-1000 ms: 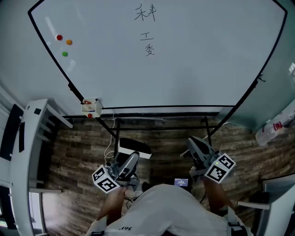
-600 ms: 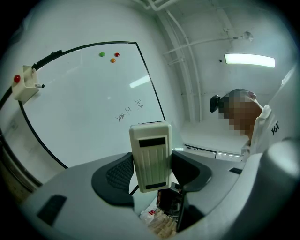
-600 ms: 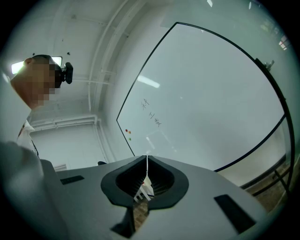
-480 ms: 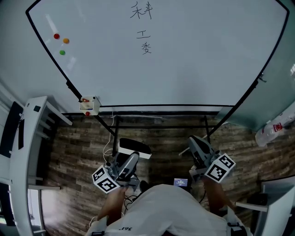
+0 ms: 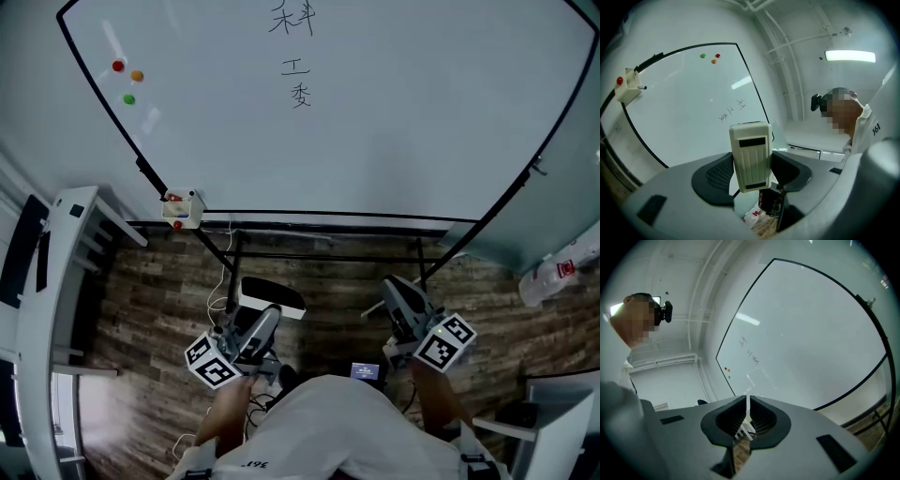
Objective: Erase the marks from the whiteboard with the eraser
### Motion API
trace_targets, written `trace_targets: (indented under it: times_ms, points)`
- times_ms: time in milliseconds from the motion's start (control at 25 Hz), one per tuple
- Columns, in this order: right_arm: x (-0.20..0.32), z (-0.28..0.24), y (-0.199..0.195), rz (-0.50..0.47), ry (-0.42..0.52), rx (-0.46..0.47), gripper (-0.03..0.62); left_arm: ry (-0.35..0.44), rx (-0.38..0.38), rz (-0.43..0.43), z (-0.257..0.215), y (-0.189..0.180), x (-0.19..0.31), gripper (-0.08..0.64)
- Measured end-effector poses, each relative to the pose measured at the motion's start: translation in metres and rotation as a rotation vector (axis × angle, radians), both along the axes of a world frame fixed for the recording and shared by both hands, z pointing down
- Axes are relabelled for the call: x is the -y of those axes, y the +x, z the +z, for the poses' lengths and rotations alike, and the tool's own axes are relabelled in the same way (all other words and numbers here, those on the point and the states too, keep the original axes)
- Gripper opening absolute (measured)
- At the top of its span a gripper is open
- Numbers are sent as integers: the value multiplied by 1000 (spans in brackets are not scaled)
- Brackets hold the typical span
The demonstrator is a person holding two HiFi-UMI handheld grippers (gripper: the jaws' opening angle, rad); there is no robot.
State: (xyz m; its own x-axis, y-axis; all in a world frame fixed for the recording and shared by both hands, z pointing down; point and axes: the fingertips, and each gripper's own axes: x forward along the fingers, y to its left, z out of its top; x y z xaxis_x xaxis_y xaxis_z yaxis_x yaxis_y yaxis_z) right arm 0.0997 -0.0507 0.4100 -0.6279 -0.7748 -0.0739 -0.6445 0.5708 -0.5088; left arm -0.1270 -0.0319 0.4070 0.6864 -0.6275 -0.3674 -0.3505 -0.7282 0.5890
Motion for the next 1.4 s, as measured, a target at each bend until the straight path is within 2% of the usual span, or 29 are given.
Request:
trace_targets:
  times_ms: [440, 680, 920, 1400]
  points:
    - [19, -24, 14, -41, 84, -44, 28, 45, 34, -40, -9, 25, 15, 258]
    - [31, -32, 14, -58, 115, -59, 28, 47, 49, -70, -11, 26, 28, 258]
    - [51, -30, -3, -50, 111, -63, 28, 51, 62, -61, -13, 11, 50, 258]
    - [112, -38, -48, 67, 123, -71, 28, 89, 101, 17, -28, -42, 138, 258]
